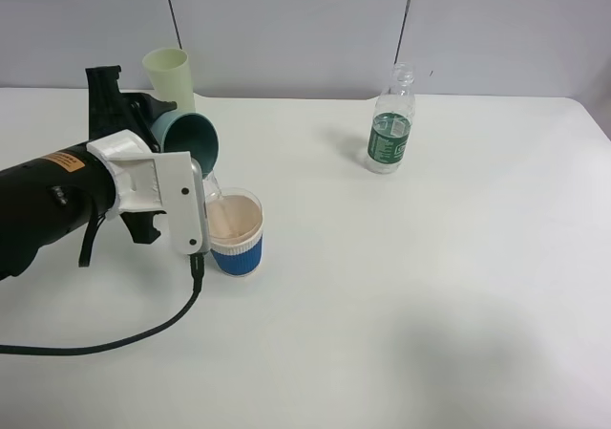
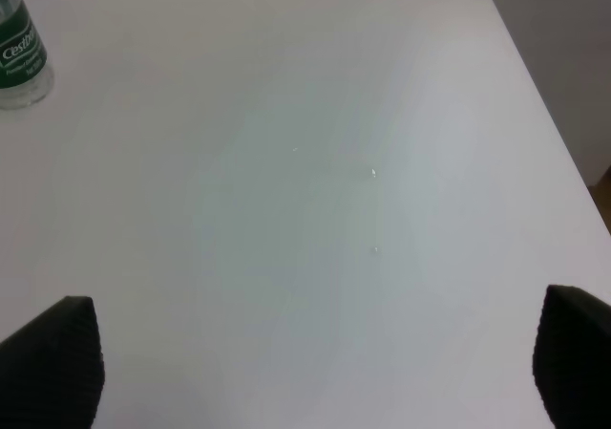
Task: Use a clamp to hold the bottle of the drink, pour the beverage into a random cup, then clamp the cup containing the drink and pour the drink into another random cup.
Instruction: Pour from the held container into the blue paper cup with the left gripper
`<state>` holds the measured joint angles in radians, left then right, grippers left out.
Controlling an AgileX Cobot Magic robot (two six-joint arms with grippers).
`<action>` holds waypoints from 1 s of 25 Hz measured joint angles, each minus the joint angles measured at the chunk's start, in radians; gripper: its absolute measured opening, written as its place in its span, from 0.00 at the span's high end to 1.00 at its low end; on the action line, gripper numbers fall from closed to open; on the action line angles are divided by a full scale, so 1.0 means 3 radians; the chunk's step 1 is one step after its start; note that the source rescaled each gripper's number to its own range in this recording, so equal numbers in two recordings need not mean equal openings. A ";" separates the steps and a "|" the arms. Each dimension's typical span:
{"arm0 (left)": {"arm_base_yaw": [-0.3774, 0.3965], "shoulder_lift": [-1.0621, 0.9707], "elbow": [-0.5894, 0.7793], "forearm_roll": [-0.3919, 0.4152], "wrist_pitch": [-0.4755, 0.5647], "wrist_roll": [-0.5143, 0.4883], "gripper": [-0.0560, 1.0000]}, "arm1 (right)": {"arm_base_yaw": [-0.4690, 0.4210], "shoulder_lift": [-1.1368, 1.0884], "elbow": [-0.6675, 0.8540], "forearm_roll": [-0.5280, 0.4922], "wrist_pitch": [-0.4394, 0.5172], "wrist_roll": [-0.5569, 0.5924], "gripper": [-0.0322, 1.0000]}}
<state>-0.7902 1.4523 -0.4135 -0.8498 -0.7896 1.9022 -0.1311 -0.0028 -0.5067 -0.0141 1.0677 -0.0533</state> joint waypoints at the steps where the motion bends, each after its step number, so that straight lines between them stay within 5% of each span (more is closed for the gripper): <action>1: 0.0000 0.0000 0.0000 0.0000 -0.0007 0.0014 0.93 | 0.0000 0.0000 0.0000 0.0000 0.0000 0.0000 0.18; 25: 0.0000 -0.0003 0.0000 0.0101 -0.0070 0.0453 0.93 | 0.0000 0.0000 0.0000 0.0000 0.0000 0.0000 0.18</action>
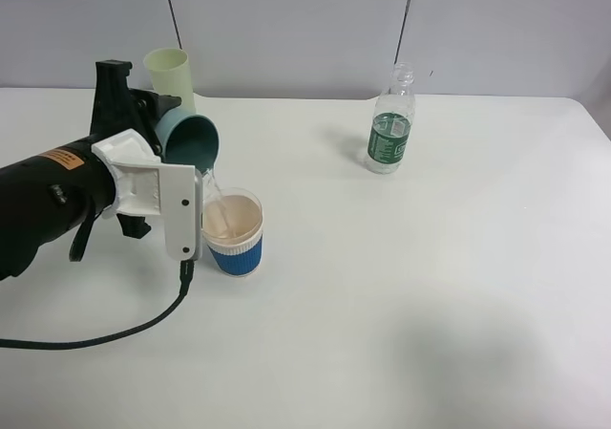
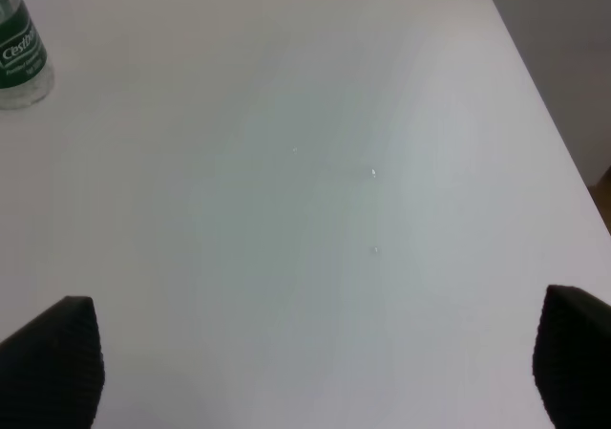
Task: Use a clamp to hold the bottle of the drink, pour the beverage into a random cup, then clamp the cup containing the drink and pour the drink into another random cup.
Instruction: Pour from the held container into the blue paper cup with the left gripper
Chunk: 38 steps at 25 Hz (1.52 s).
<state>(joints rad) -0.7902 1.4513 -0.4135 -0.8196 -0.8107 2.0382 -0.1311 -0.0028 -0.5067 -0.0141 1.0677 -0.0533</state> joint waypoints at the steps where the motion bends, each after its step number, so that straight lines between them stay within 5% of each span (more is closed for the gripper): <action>1: 0.0000 0.0000 0.0000 0.0027 0.0000 0.0000 0.93 | 0.0000 0.0000 0.0000 0.0000 0.0000 0.0000 0.18; 38: 0.0000 0.0000 0.0000 0.0300 -0.0190 0.0660 0.93 | 0.0000 0.0000 0.0000 0.0000 0.0000 0.0000 0.18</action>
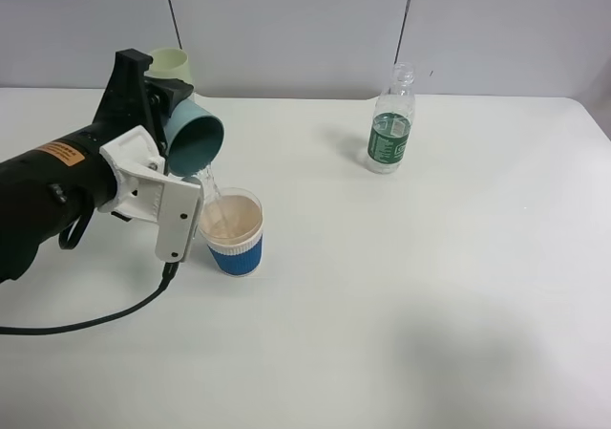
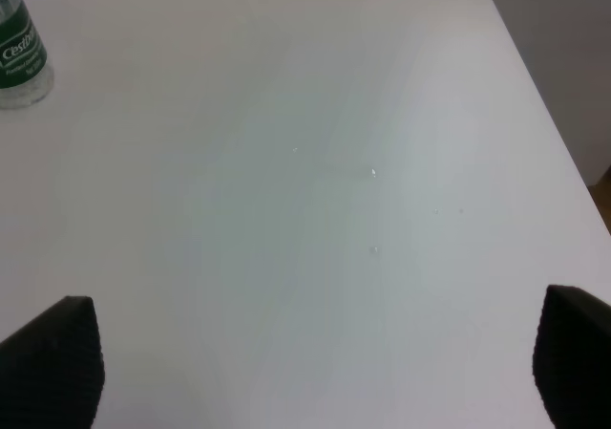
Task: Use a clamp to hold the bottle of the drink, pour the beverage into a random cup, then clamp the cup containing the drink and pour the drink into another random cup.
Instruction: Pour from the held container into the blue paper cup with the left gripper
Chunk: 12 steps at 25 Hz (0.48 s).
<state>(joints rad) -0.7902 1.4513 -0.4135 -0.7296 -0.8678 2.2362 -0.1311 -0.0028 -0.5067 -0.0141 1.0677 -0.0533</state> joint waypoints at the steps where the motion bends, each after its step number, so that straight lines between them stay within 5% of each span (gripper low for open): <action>1: 0.0000 0.0000 0.0000 0.0037 0.0000 0.0003 0.93 | 0.0000 0.0000 0.0000 0.0000 0.0000 0.0000 0.18; 12: 0.0000 0.0000 0.0000 0.0202 -0.0047 0.0304 0.93 | 0.0000 0.0000 0.0000 0.0000 0.0000 0.0000 0.18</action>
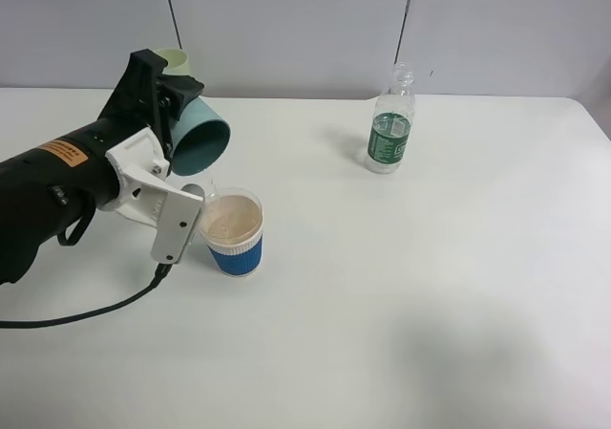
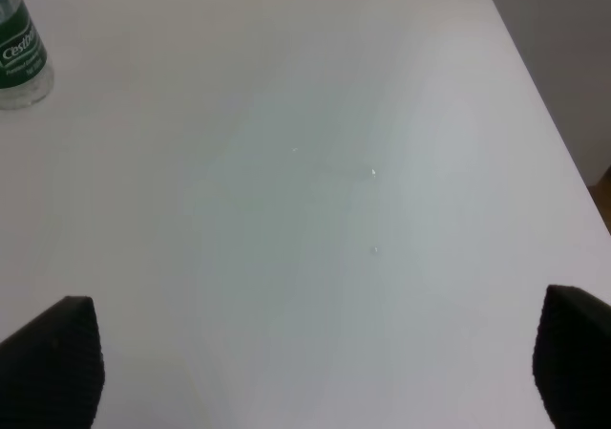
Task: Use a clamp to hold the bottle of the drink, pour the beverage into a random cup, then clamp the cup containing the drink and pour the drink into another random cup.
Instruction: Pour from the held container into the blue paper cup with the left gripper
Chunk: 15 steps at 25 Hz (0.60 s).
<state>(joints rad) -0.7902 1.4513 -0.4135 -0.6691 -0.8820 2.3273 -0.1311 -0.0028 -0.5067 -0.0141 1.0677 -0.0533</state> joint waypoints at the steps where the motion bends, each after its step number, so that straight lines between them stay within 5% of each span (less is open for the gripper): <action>1: 0.0000 0.0000 0.0000 0.0008 -0.0020 0.0050 0.93 | 0.0000 0.0000 0.0000 0.0000 0.0000 0.0000 0.18; 15: -0.0089 0.0000 0.0000 0.0010 -0.0111 0.0290 0.93 | 0.0000 0.0000 0.0000 0.0000 0.0000 0.0000 0.18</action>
<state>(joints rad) -0.8169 1.4513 -0.4135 -0.6662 -0.9154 2.4142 -0.1311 -0.0028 -0.5067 -0.0141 1.0677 -0.0533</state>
